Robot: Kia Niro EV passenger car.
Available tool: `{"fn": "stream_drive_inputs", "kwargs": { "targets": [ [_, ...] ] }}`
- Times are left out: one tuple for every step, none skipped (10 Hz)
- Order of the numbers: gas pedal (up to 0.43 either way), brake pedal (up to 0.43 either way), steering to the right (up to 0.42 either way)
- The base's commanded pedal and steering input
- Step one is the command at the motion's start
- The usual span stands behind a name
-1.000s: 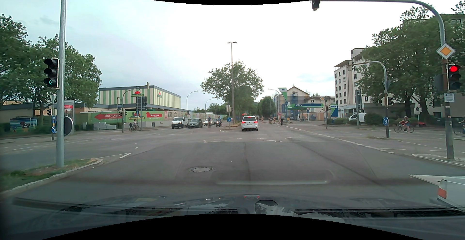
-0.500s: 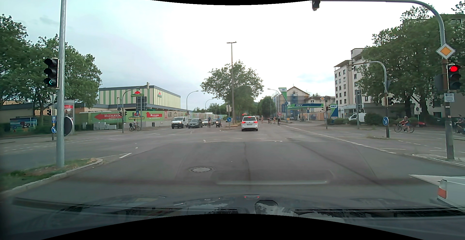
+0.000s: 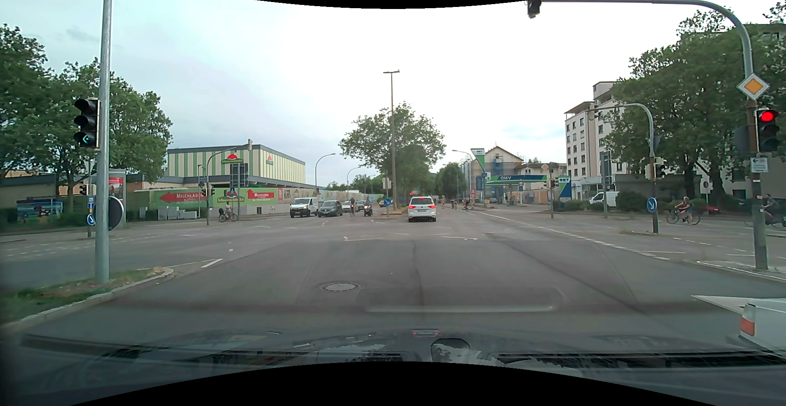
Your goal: Follow the waypoints while adhering to traffic rules and regulations
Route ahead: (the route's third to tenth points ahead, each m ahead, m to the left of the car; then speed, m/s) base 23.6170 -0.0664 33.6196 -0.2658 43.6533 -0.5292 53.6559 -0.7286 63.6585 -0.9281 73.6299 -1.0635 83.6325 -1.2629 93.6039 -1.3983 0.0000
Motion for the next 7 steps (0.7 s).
{"fn": "stream_drive_inputs", "kwargs": {
  "targets": [
    [0.0, 0.262, 0.002],
    [0.0, 0.262, 0.002],
    [0.0, 0.262, 0.002],
    [0.0, 0.256, 0.002],
    [0.0, 0.262, 0.002],
    [0.0, 0.262, 0.002],
    [0.0, 0.256, 0.002]
  ]
}}
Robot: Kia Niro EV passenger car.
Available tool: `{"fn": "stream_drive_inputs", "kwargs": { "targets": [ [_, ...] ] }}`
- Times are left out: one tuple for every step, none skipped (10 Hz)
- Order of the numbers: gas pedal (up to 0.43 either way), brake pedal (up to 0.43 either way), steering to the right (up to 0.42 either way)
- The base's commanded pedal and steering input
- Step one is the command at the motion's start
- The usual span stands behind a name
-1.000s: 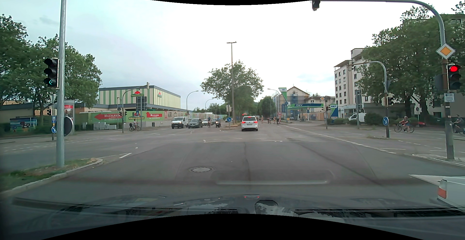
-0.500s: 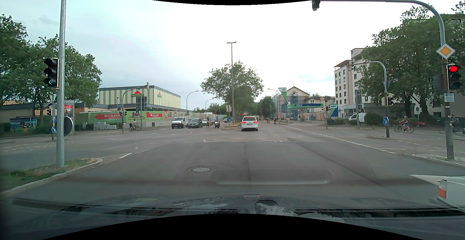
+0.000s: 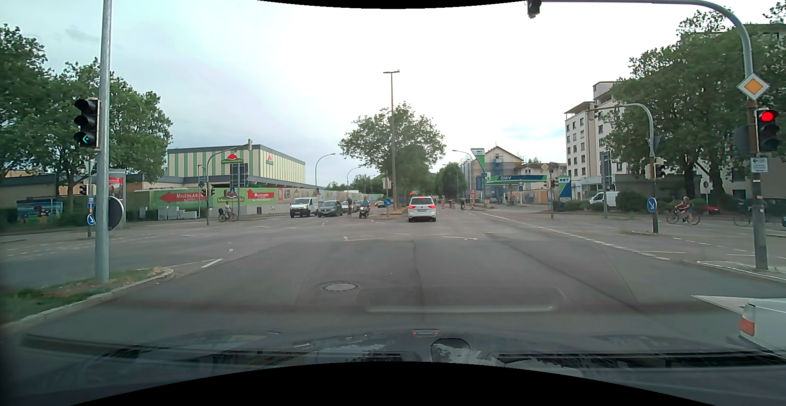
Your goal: Follow the waypoints while adhering to traffic rules and regulations
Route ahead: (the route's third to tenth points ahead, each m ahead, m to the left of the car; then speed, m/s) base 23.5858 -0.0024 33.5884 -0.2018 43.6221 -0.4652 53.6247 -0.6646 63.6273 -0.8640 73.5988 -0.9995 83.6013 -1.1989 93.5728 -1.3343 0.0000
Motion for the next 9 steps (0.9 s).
{"fn": "stream_drive_inputs", "kwargs": {
  "targets": [
    [0.0, 0.262, 0.002],
    [0.0, 0.262, 0.002],
    [0.0, 0.262, 0.001],
    [0.0, 0.262, 0.002],
    [0.0, 0.262, 0.002],
    [0.0, 0.256, 0.002],
    [0.0, 0.262, 0.002],
    [0.0, 0.256, 0.001],
    [0.0, 0.262, 0.002]
  ]
}}
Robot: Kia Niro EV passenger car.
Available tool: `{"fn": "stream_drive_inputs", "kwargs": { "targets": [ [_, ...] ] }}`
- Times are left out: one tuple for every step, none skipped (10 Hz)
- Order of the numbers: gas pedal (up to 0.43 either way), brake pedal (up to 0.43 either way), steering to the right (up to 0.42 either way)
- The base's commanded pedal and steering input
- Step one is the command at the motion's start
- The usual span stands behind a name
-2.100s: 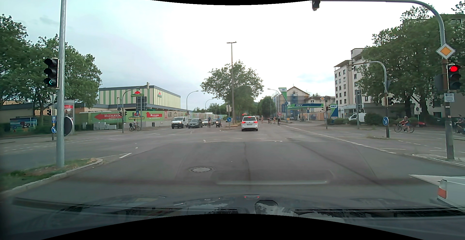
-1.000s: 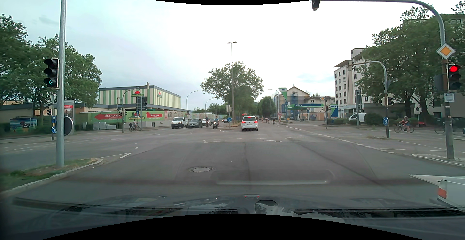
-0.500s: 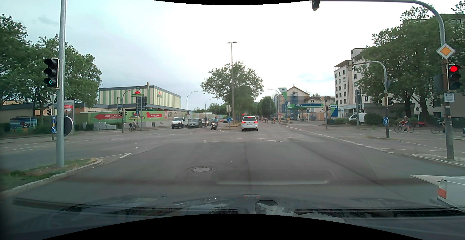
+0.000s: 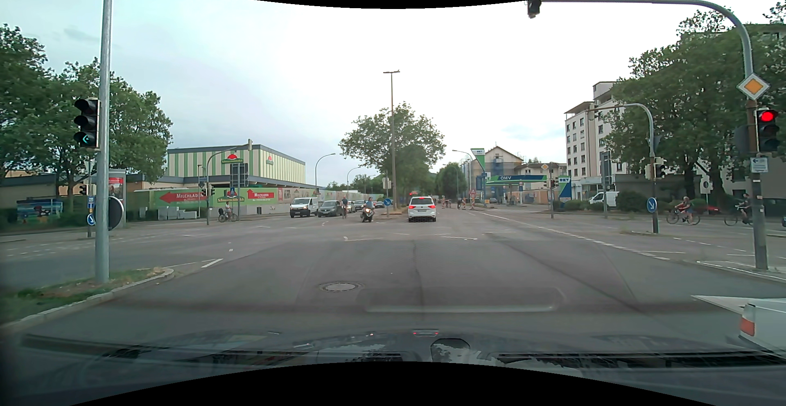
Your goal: Follow the waypoints while adhering to traffic rules and regulations
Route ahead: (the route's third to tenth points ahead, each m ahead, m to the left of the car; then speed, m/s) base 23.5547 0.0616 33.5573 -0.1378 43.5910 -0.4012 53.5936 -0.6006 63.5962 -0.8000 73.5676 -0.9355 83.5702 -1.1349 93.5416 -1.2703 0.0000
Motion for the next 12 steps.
{"fn": "stream_drive_inputs", "kwargs": {
  "targets": [
    [0.0, 0.262, 0.002],
    [0.0, 0.262, 0.002],
    [0.0, 0.262, 0.002],
    [0.0, 0.262, 0.002],
    [0.0, 0.262, 0.002],
    [0.0, 0.262, 0.002],
    [0.0, 0.262, 0.002],
    [0.0, 0.256, 0.001],
    [0.0, 0.262, 0.002],
    [0.0, 0.262, 0.002],
    [0.0, 0.262, 0.002],
    [0.0, 0.262, 0.002]
  ]
}}
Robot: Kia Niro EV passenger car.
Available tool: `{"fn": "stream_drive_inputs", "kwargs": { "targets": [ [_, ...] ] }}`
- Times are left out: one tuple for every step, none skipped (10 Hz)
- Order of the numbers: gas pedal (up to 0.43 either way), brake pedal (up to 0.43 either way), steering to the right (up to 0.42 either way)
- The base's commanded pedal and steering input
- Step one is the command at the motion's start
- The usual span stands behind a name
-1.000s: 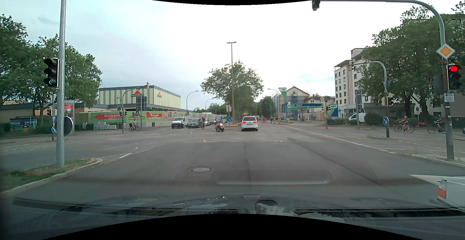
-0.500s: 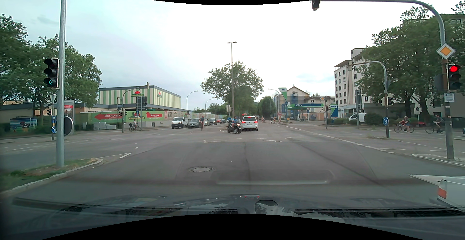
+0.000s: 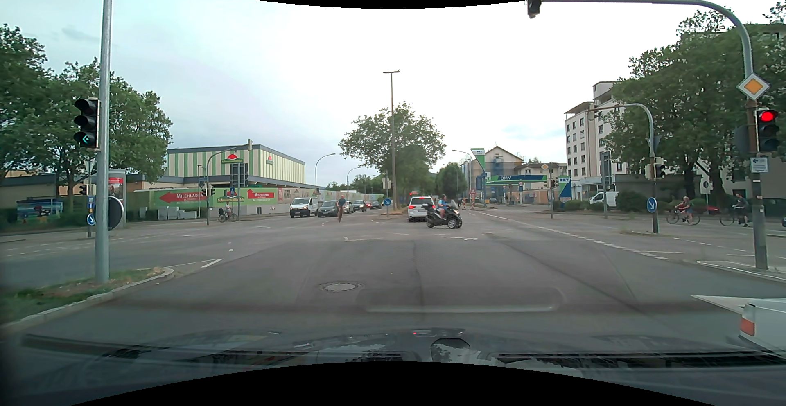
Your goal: Follow the waypoints while adhering to traffic rules and regulations
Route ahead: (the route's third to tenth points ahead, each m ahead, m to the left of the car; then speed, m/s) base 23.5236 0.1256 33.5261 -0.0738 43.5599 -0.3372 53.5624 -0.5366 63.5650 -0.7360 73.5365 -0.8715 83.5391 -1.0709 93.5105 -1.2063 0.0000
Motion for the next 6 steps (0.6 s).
{"fn": "stream_drive_inputs", "kwargs": {
  "targets": [
    [0.0, 0.262, 0.002],
    [0.0, 0.262, 0.001],
    [0.0, 0.262, 0.002],
    [0.0, 0.256, 0.002],
    [0.0, 0.262, 0.002],
    [0.0, 0.262, 0.002]
  ]
}}
